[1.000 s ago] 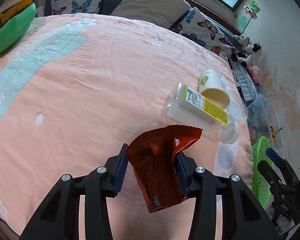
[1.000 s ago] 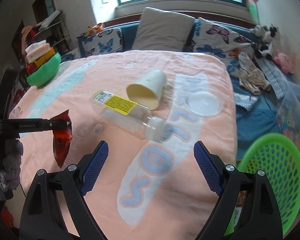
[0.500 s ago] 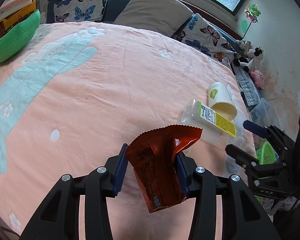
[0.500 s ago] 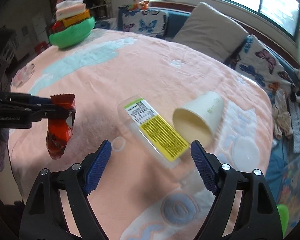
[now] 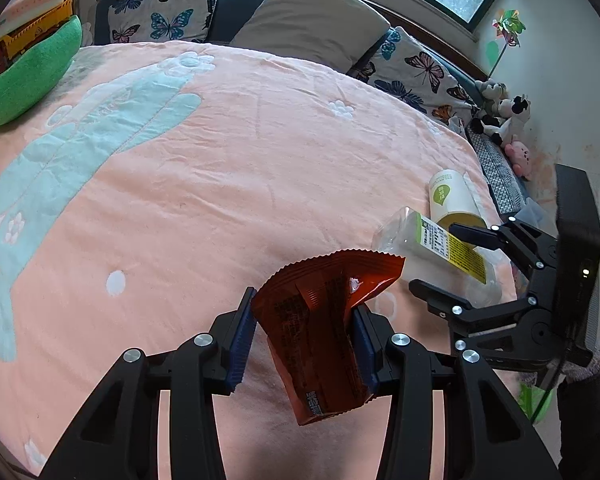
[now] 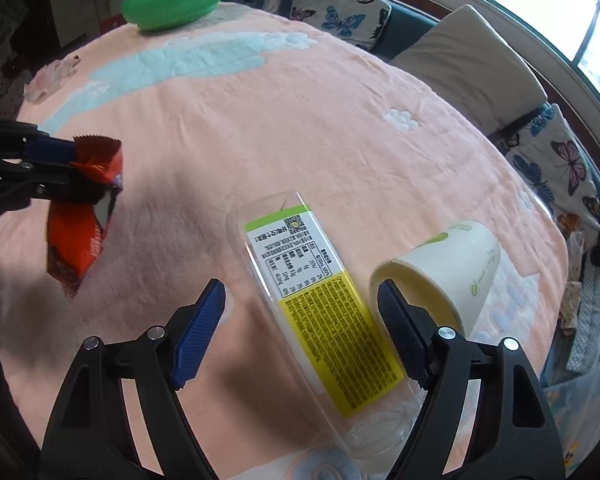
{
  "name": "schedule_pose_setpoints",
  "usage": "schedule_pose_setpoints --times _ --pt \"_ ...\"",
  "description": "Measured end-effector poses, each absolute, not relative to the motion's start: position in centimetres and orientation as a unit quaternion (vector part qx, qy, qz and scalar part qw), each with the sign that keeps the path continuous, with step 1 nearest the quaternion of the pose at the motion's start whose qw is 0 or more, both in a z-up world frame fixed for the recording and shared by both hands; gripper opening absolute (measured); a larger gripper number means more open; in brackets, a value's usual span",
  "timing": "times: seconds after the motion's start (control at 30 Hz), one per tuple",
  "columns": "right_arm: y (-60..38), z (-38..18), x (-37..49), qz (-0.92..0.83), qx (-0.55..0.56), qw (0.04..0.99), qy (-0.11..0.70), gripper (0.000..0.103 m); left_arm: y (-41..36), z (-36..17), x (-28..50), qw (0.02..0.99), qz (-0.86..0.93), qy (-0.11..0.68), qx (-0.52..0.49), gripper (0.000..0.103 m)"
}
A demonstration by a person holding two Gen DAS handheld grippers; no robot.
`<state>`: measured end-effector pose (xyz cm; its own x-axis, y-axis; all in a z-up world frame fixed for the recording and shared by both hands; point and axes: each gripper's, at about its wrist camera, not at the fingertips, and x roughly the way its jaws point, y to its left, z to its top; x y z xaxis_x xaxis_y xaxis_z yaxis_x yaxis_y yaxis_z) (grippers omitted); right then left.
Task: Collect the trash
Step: 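Grasp the clear plastic bottle with the right tool while the left holds the wrapper, then carry the bottle into the green basket and open the right tool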
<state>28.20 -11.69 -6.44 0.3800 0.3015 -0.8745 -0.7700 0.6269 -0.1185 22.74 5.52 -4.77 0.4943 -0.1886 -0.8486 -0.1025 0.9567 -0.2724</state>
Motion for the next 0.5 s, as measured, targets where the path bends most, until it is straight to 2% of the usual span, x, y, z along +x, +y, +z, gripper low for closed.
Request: schedule_pose_setpoints --times 0.13,0.3,0.5 --pt "-11.3 -7.5 28.8 0.343 -0.273 0.774 0.456 0.073 5.5 -5.0 22.8 0.851 -0.029 0.504 -0.143 0.043" --pt "-11.0 -7.4 28.6 0.350 -0.276 0.763 0.469 0.061 5.7 -5.1 23.0 0.852 -0.026 0.503 -0.143 0.043" --pt "-10.0 -7.6 28.0 0.344 -0.287 0.758 0.474 0.060 6.1 -5.2 23.0 0.851 -0.020 0.504 -0.145 0.043"
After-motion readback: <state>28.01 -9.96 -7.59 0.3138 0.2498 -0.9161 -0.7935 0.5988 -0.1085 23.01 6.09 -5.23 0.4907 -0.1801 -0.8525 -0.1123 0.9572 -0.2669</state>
